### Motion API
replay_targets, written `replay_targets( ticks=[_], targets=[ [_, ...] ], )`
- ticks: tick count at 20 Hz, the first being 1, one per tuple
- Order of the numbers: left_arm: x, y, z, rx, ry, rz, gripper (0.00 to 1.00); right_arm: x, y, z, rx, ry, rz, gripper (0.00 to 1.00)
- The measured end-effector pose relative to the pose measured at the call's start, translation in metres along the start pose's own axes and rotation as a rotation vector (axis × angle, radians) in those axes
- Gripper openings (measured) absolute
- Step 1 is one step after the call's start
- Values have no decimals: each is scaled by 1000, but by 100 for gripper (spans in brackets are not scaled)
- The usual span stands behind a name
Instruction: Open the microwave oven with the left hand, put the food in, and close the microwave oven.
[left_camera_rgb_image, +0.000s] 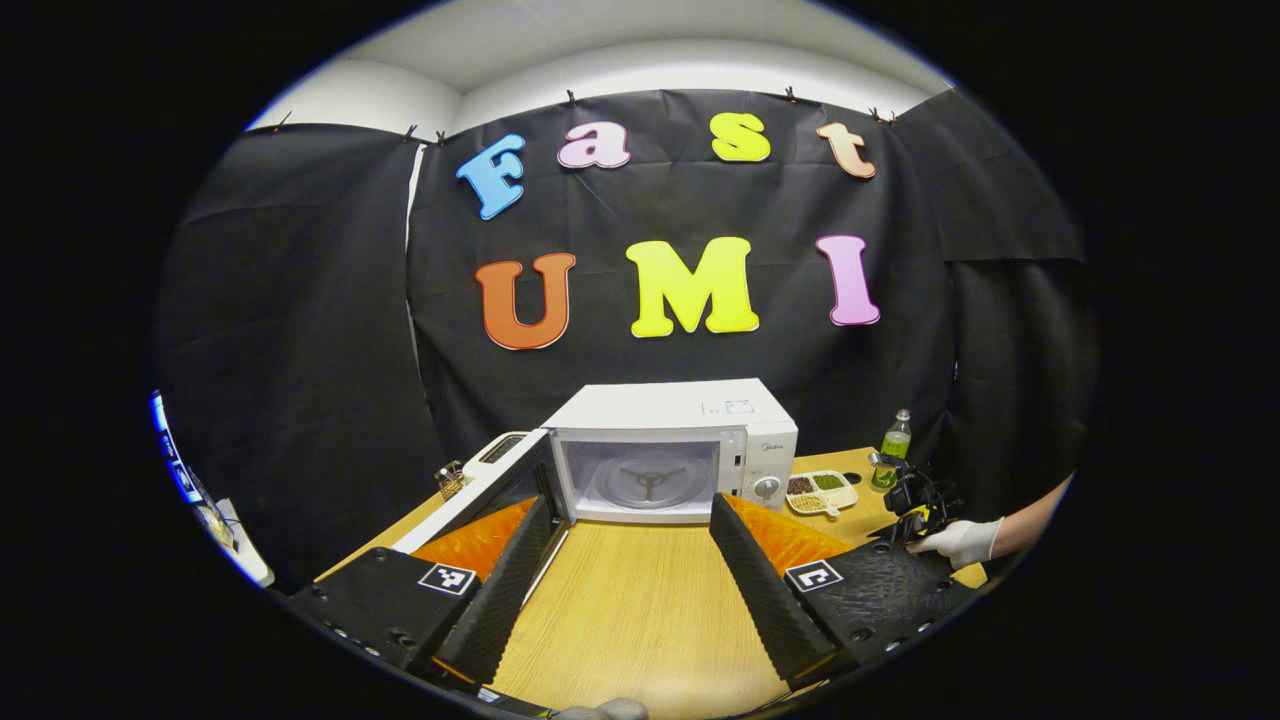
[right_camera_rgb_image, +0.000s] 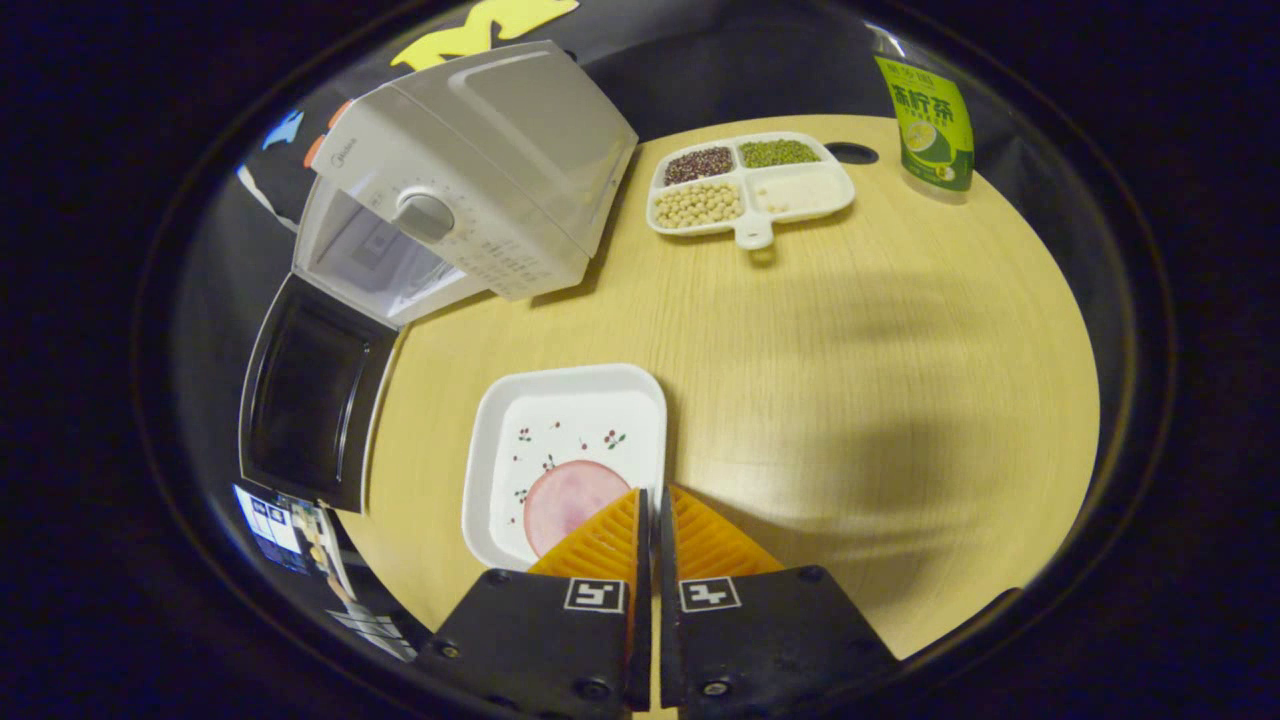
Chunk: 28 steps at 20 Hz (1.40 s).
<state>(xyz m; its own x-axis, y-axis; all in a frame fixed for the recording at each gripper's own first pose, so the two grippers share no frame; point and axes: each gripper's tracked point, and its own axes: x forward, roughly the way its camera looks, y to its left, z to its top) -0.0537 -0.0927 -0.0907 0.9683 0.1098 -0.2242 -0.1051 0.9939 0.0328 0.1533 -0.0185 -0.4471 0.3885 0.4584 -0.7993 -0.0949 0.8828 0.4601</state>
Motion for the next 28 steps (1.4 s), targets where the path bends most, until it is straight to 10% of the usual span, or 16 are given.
replay_targets(
  ticks=[13,28],
  targets=[
    [-9,12,-5,-22,20,13,96,-15,44,-4,171,-27,221,4],
    [11,91,-10,60,31,-174,96,-10,256,48,443,-451,382,4]
  ],
)
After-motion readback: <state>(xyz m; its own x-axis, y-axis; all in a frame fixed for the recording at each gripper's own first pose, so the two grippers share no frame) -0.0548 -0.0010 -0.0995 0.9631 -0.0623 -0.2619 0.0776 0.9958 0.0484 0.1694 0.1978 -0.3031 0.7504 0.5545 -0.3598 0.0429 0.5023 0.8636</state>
